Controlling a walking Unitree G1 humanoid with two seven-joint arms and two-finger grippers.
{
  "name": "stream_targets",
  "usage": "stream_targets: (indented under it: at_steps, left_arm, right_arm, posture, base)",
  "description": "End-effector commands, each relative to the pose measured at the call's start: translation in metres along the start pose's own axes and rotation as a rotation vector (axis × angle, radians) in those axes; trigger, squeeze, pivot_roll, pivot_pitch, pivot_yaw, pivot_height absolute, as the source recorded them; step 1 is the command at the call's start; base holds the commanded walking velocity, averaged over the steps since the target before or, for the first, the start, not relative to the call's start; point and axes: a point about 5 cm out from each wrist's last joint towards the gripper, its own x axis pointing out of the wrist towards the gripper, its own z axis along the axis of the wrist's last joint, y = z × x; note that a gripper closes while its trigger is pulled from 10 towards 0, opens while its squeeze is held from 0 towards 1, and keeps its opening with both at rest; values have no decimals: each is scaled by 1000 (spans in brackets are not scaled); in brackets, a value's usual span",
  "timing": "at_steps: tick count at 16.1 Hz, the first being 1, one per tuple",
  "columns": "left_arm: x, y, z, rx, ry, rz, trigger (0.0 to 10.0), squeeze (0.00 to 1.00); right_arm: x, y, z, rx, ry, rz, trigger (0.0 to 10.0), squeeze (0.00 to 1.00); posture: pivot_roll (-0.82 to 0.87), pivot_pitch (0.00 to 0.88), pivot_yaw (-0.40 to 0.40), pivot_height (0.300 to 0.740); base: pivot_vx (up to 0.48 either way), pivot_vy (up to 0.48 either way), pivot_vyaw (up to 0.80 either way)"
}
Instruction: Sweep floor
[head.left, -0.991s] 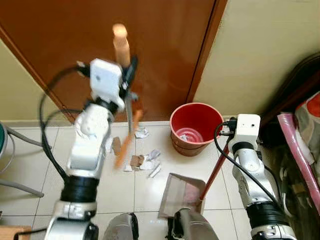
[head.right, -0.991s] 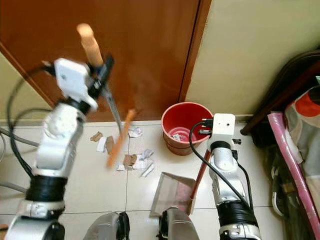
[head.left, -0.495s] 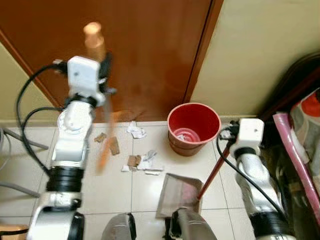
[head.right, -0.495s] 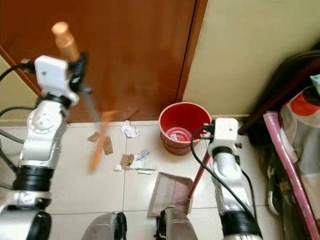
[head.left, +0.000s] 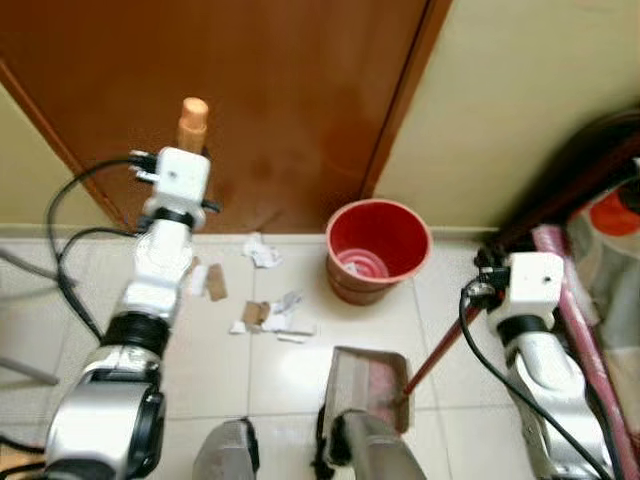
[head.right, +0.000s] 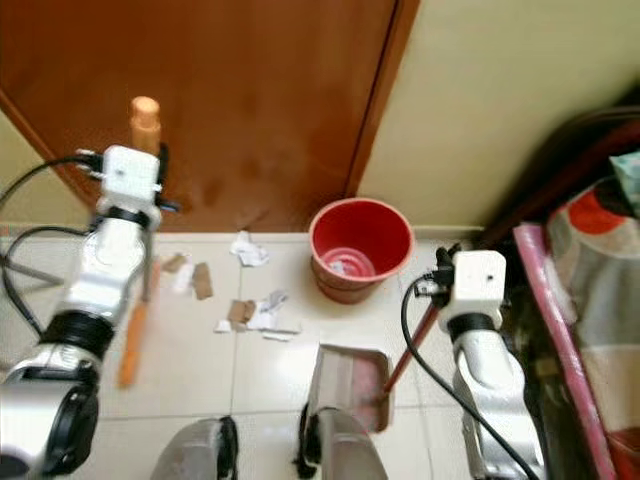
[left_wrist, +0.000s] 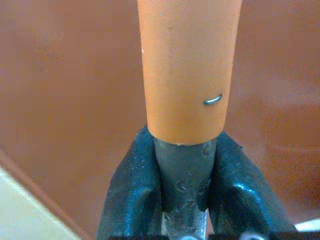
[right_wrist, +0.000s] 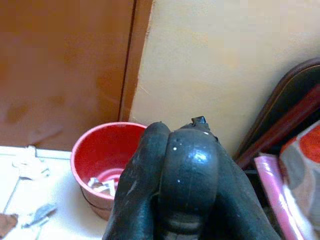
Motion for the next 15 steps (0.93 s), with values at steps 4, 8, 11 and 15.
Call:
stream_targets:
  at_steps: [4,8,11,15]
  left_arm:
    - [11,-24,9,118,-35,-17,10000,0]
    - [2,-73,8,66,-4,-226,10000,0]
    - [-16,-114,9,-27,-11,-490,10000,0]
    - [-34,-134,9,-170,-43,-671,10000,0]
  right_arm:
    - [-15,-14,6,-78,35,-6,10000,0]
    - [-18,-10,10,-86,39,11,10000,0]
    - [-13,-5,11,-87,33,27,10000,0]
    - [3,7,10,-73,22,48,10000,0]
  posture:
    - [-319,253,-133,740]
    - [-327,247,-129,740]
    - [-294,240,-119,740]
    - [-220,222,-102,740]
  base:
    - [0,0,0]
    - [0,0,0]
    - [0,0,0]
    - [0,0,0]
